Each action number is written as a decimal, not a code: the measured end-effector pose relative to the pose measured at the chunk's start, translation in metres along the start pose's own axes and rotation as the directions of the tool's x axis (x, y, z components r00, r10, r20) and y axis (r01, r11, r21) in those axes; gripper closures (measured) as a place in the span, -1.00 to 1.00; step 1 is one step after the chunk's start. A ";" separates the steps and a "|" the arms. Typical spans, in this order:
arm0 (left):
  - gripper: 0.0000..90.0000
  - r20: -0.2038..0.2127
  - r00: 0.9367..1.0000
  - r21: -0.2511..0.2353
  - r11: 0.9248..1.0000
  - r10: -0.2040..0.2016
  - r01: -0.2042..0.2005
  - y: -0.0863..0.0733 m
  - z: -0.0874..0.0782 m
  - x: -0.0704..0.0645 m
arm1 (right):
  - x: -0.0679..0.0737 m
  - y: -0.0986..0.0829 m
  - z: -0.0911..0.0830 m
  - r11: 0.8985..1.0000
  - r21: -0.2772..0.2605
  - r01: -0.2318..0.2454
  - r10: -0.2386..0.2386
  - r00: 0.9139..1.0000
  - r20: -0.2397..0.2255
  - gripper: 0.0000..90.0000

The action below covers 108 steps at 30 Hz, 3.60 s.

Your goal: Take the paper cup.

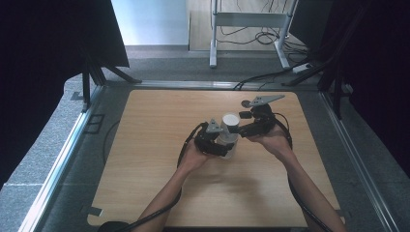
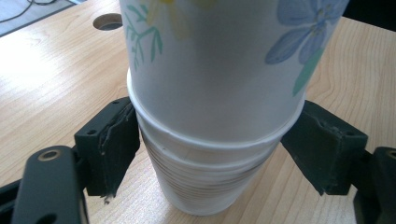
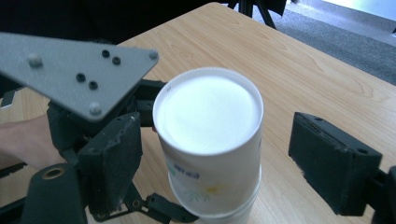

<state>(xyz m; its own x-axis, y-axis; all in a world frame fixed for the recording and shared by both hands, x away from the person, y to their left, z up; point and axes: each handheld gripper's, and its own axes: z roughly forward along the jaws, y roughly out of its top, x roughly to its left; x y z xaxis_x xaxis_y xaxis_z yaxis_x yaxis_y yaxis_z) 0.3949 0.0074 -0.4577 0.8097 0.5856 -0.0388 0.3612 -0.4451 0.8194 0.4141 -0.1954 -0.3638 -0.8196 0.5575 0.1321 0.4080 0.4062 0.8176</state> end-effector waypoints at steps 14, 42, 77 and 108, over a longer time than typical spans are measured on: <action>-0.55 -0.006 1.000 0.014 1.000 0.012 -0.012 0.001 0.000 0.000 | 0.004 0.014 0.007 0.998 0.042 0.042 -0.042 0.999 0.005 -0.21; -0.66 0.012 0.999 0.019 0.999 0.034 -0.034 0.001 -0.001 0.001 | 0.011 0.038 -0.012 0.995 0.048 0.084 -0.084 0.996 0.009 -0.17; -0.98 0.039 0.998 0.010 0.998 0.058 -0.058 0.001 -0.042 -0.005 | 0.035 0.062 -0.061 0.992 0.007 0.127 -0.127 0.992 0.003 -0.17; -1.00 0.207 0.975 -0.051 0.996 0.077 -0.068 -0.021 -0.067 -0.032 | 0.062 0.005 -0.068 0.985 0.016 0.170 -0.168 0.981 -0.099 -0.17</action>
<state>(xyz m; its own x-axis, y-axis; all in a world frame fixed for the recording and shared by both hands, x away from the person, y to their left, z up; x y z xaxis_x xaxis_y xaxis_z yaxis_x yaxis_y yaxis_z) 0.3304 0.0431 -0.4355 0.9132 0.3967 -0.0932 0.2816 -0.4489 0.8481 0.3379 -0.2076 -0.3130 -0.9122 0.4069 0.0478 0.2688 0.5063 0.8194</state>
